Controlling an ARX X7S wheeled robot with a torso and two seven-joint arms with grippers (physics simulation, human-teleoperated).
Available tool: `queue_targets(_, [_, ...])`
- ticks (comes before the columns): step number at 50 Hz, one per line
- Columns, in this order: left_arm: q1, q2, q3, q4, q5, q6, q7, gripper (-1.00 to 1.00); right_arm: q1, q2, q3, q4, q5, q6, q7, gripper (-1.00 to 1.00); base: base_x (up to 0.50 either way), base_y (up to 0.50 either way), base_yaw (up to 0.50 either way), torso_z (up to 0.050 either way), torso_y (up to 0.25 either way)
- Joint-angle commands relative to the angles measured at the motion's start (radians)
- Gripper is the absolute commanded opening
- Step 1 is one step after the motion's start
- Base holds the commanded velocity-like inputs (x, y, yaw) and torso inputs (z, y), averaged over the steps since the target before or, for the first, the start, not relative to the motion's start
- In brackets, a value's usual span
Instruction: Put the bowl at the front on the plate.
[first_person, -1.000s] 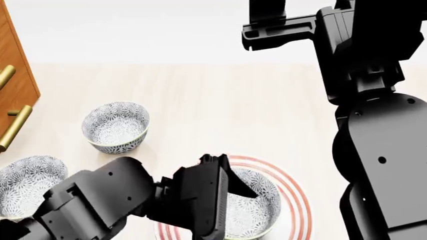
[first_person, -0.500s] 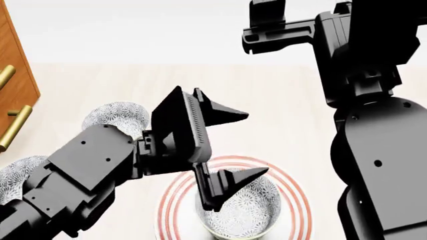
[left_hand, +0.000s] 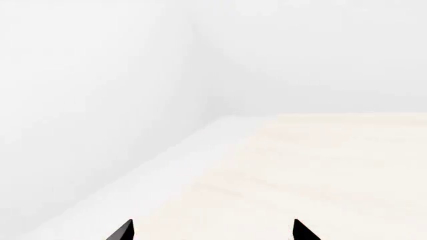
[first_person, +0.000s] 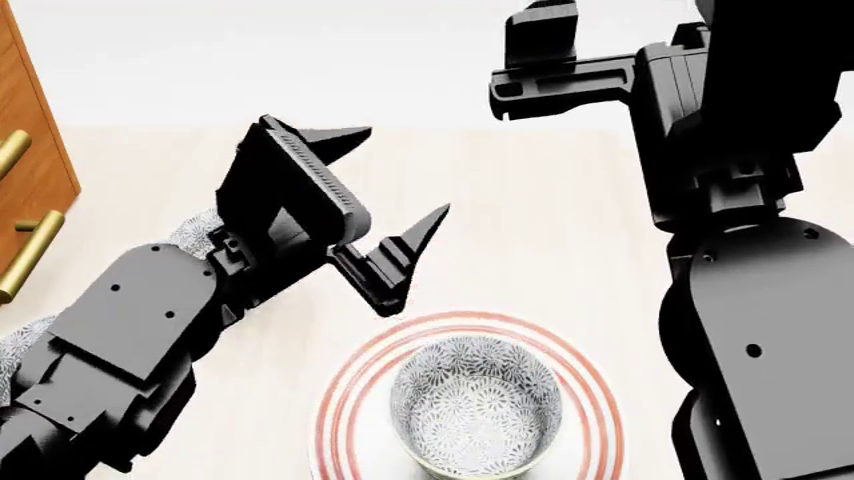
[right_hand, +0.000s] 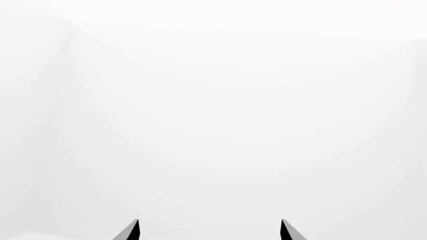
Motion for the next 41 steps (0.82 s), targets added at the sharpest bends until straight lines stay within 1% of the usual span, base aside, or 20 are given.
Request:
queue_targets(1, [0.032,-0.006,-0.306,-0.020,0.239,-0.006,-0.168,1.00,-0.035,-0.005,0.011,0.010,-0.003,-0.041,0.007,1.00,0.00,0.00,0.00,0.000,0.000])
queue_targets(2, [0.035,-0.006,-0.327,-0.020,0.259,-0.013,-0.157,1.00,-0.039,-0.005,0.011,0.012,-0.004,-0.046,0.008,1.00,0.00,0.00,0.00,0.000,0.000])
queue_targets(3, [0.042,-0.009,-0.330,-0.020,0.305,-0.001,-0.207,1.00,-0.051,-0.004,0.013,0.015,-0.005,-0.056,0.007,1.00,0.00,0.00,0.00,0.000,0.000])
queue_targets(4, [0.043,-0.007,-0.368,-0.020,0.287,-0.011,-0.164,1.00,-0.053,-0.005,0.015,0.017,-0.005,-0.056,0.009,1.00,0.00,0.00,0.00,0.000,0.000])
queue_targets(5, [0.043,-0.012,-0.371,-0.020,0.321,0.004,-0.206,1.00,-0.056,-0.005,0.020,0.021,-0.001,-0.055,0.010,1.00,0.00,0.00,0.00,0.000,0.000])
queue_targets(6, [0.045,-0.012,-0.389,-0.020,0.325,0.000,-0.190,1.00,-0.057,-0.005,0.021,0.020,0.000,-0.055,0.011,1.00,0.00,0.00,0.00,0.000,0.000])
queue_targets(7, [0.043,-0.017,-0.402,-0.019,0.344,0.009,-0.240,1.00,-0.057,-0.005,0.024,0.016,0.003,-0.051,0.014,1.00,0.00,0.00,0.00,0.000,0.000])
queue_targets(8, [0.043,-0.018,-0.426,-0.019,0.340,0.022,-0.235,1.00,-0.058,-0.005,0.025,0.015,0.004,-0.050,0.015,1.00,0.00,0.00,0.00,0.000,0.000])
queue_targets(12, [0.037,-0.034,-0.452,-0.017,0.379,0.012,-0.315,1.00,-0.067,-0.004,0.025,0.016,0.002,-0.056,0.017,1.00,0.00,0.00,0.00,0.000,0.000])
queue_targets(13, [0.052,-0.056,-0.475,0.049,0.340,-0.019,-0.296,1.00,-0.072,-0.004,0.026,0.015,0.002,-0.060,0.017,1.00,0.00,0.00,0.00,0.000,0.000])
queue_targets(14, [0.067,-0.082,-0.458,0.112,0.364,-0.036,-0.354,1.00,-0.073,-0.004,0.026,0.016,0.002,-0.062,0.018,1.00,0.00,0.00,0.00,0.000,0.000])
queue_targets(15, [0.108,-0.139,-0.462,0.262,0.337,-0.102,-0.385,1.00,-0.079,-0.006,0.029,0.016,0.004,-0.065,0.019,1.00,0.00,0.00,0.00,0.000,0.000])
queue_targets(17, [0.157,-0.213,-0.460,0.474,0.323,-0.175,-0.466,1.00,-0.090,-0.007,0.027,0.019,0.001,-0.075,0.019,1.00,0.00,0.00,0.00,0.000,0.000])
queue_targets(19, [0.194,-0.265,-0.451,0.617,0.320,-0.228,-0.523,1.00,-0.100,-0.010,0.024,0.026,-0.002,-0.087,0.018,1.00,0.00,0.00,0.00,0.000,0.000])
queue_targets(23, [0.235,-0.326,-0.441,0.792,0.328,-0.286,-0.611,1.00,-0.124,-0.013,0.017,0.028,-0.007,-0.112,0.012,1.00,0.00,0.00,0.00,0.000,0.000])
queue_targets(25, [0.246,-0.339,-0.436,0.833,0.320,-0.296,-0.608,1.00,-0.130,-0.011,0.010,0.030,-0.016,-0.123,0.012,1.00,0.00,0.00,0.00,0.000,0.000])
queue_targets(26, [0.252,-0.354,-0.433,0.873,0.330,-0.316,-0.640,1.00,-0.137,-0.012,0.013,0.029,-0.009,-0.122,0.010,1.00,0.00,0.00,0.00,0.000,0.000])
queue_targets(34, [0.306,-0.407,-0.457,1.037,0.285,-0.338,-0.699,1.00,-0.167,-0.012,0.012,0.036,-0.011,-0.144,0.009,1.00,0.00,0.00,0.00,0.000,0.000])
queue_targets(37, [0.324,-0.450,-0.457,1.141,0.304,-0.362,-0.759,1.00,-0.180,-0.011,0.009,0.041,-0.018,-0.159,0.008,1.00,0.00,0.00,0.00,0.000,0.000])
queue_targets(41, [0.342,-0.483,-0.457,1.225,0.297,-0.387,-0.791,1.00,-0.196,-0.010,0.012,0.046,-0.018,-0.171,0.009,1.00,0.00,0.00,0.00,0.000,0.000])
